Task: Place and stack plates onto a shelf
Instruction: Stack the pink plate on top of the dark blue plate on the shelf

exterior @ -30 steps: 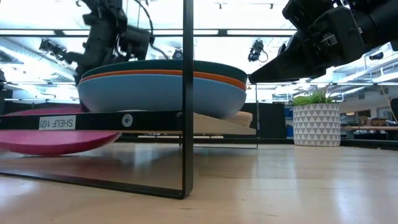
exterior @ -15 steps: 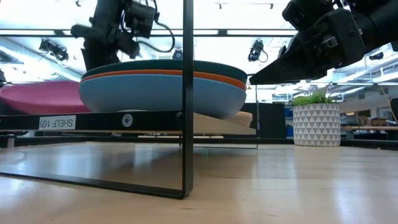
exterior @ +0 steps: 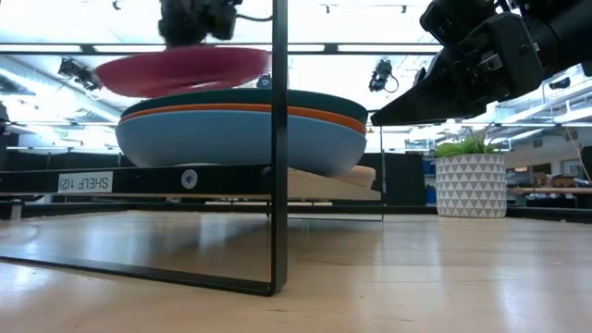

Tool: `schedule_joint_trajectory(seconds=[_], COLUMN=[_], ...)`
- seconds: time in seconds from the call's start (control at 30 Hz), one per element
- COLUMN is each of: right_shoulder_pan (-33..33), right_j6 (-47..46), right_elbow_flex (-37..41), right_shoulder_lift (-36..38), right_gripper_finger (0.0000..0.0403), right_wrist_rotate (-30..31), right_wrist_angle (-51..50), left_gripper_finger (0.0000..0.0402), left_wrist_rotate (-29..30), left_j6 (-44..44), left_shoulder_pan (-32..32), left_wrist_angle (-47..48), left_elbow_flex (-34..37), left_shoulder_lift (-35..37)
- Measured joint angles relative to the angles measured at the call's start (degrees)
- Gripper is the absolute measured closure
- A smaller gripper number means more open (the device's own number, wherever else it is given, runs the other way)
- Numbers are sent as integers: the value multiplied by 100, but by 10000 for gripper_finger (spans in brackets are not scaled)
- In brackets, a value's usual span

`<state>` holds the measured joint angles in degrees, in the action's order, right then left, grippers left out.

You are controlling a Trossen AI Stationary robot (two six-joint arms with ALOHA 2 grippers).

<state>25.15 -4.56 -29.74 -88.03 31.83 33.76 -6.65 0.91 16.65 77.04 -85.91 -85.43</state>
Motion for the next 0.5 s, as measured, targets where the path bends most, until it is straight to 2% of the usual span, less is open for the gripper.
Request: schedule_joint_trajectory(seconds=[0.23, 0.5], right_shoulder_pan=[0, 0], right_j6=[-22, -24], right_elbow_flex=[0, 0], right_shoulder_lift=[0, 0], right_gripper_finger=[305, 305], right_wrist_rotate=[2, 4], right_wrist_angle=[24, 37], left_gripper_finger=[395, 391], left_wrist_rotate=[-181, -286], left_j6=[599, 785], left_shoulder_pan=[-984, -1307], left_wrist_angle=[-1104, -1470], left_elbow_flex=[2, 9], left_shoulder_lift=[-537, -1099])
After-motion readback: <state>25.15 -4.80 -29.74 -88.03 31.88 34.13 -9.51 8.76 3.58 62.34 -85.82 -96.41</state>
